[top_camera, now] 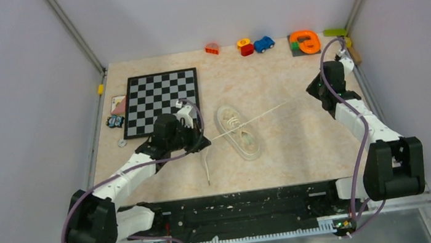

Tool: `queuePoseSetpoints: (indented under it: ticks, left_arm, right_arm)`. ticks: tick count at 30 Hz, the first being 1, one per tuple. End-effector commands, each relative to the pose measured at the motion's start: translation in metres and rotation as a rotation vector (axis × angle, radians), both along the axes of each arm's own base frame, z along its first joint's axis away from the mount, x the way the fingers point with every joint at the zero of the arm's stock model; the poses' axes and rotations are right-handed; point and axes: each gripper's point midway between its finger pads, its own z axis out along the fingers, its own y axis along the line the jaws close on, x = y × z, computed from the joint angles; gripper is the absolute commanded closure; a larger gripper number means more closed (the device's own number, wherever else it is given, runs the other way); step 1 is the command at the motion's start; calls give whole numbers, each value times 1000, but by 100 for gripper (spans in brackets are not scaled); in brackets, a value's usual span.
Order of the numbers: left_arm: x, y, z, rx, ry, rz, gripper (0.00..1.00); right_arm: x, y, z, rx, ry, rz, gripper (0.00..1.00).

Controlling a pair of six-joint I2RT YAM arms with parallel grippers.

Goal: Tie the shoes
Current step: Tie the shoelace on the shoe.

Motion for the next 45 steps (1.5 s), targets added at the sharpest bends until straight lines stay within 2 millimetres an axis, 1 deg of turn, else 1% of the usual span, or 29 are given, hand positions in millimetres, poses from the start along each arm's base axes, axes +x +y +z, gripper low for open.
queuePoseSetpoints:
  ticks: [1, 2, 4, 6, 7, 8, 9, 10, 11, 14, 16, 19, 22, 23, 24, 25, 28, 30, 31, 33, 36, 38, 41, 43, 44, 45]
  left_arm:
    - [-6, -11, 12, -45, 7, -63, 100]
    - [0, -12, 17, -45, -4, -50, 100]
    - [19, -9, 23, -28, -15, 16, 100]
    - [41, -5, 35, -9, -22, 47, 100]
    - [50, -5, 42, -3, -36, 40, 100]
    - [59, -7, 50, 4, -52, 26, 100]
    - [72, -11, 61, 11, -72, 20, 100]
    - [80, -13, 65, 21, -81, 15, 100]
    - [90, -17, 69, 24, -104, 3, 100]
    - [121, -34, 77, 25, -154, -53, 100]
    - [138, -47, 78, 25, -163, -118, 100]
    - [162, -68, 77, 13, -187, -203, 100]
    - [172, -96, 79, -19, -228, -332, 100]
    - [173, -106, 77, -11, -247, -381, 100]
    - [172, -117, 76, -3, -261, -431, 100]
    - [171, -127, 74, 4, -269, -478, 100]
    - [168, -152, 72, -18, -275, -566, 100]
    - [167, -163, 67, -70, -257, -606, 100]
    - [168, -167, 67, -92, -260, -617, 100]
    - [166, -174, 60, -112, -247, -638, 100]
    - [161, -184, 44, -119, -220, -654, 100]
    - [163, -187, 34, -121, -198, -638, 100]
    - [168, -184, 30, -114, -196, -598, 100]
    - [170, -177, 34, -110, -202, -576, 100]
    - [172, -172, 38, -106, -206, -558, 100]
    - [174, -164, 43, -99, -211, -535, 100]
  right_arm:
    - [14, 9, 17, 0, -85, 102, 100]
    - [13, 21, 19, 16, -93, 152, 100]
    - [5, 49, 26, 35, -129, 260, 100]
    - [-9, 66, 35, 22, -159, 314, 100]
    - [-15, 69, 40, 11, -173, 325, 100]
    - [-21, 73, 46, 1, -188, 351, 100]
    - [-28, 83, 53, 6, -200, 414, 100]
    - [-36, 97, 59, 24, -209, 493, 100]
    - [-49, 116, 63, 56, -211, 596, 100]
    - [-99, 181, 76, 111, -237, 891, 100]
    - [-134, 217, 84, 109, -262, 1022, 100]
    - [-192, 269, 111, 155, -384, 1268, 100]
    - [-247, 320, 130, 153, -446, 1492, 100]
    - [-260, 336, 131, 129, -455, 1543, 100]
    - [-281, 355, 131, 113, -463, 1611, 100]
    - [-291, 370, 130, 92, -471, 1650, 100]
    - [-307, 413, 124, 102, -462, 1741, 100]
    - [-310, 436, 124, 120, -482, 1762, 100]
    - [-310, 445, 122, 125, -492, 1768, 100]
    - [-307, 459, 116, 124, -487, 1769, 100]
    - [-302, 474, 104, 116, -479, 1776, 100]
    - [-301, 479, 99, 120, -475, 1778, 100]
    - [-297, 476, 98, 108, -469, 1746, 100]
    - [-284, 463, 100, 67, -469, 1669, 100]
    - [-274, 453, 102, 40, -469, 1616, 100]
    - [-259, 437, 103, 14, -463, 1546, 100]
